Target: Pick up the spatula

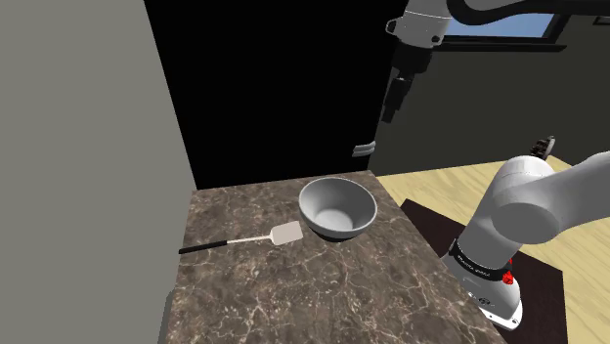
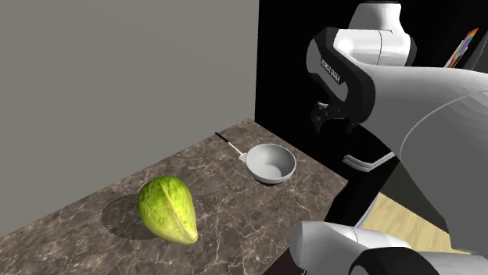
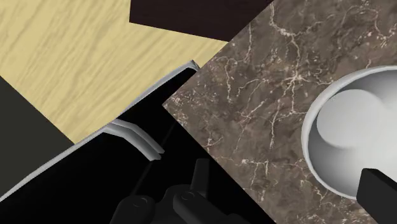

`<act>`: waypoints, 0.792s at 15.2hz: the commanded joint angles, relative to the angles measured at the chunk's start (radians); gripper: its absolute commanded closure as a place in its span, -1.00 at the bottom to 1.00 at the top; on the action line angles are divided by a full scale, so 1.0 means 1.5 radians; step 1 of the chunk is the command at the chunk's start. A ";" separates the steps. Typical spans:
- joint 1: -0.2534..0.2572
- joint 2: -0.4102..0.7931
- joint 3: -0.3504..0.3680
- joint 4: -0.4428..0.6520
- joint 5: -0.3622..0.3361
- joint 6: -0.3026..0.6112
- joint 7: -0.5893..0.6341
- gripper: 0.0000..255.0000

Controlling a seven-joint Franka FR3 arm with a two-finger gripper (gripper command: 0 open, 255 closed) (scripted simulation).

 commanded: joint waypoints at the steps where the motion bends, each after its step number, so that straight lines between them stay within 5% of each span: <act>1: 0.000 0.000 0.000 0.000 0.000 0.000 0.000 -1.00; 12: 0.071 0.205 0.074 0.027 0.036 0.177 -0.031 -1.00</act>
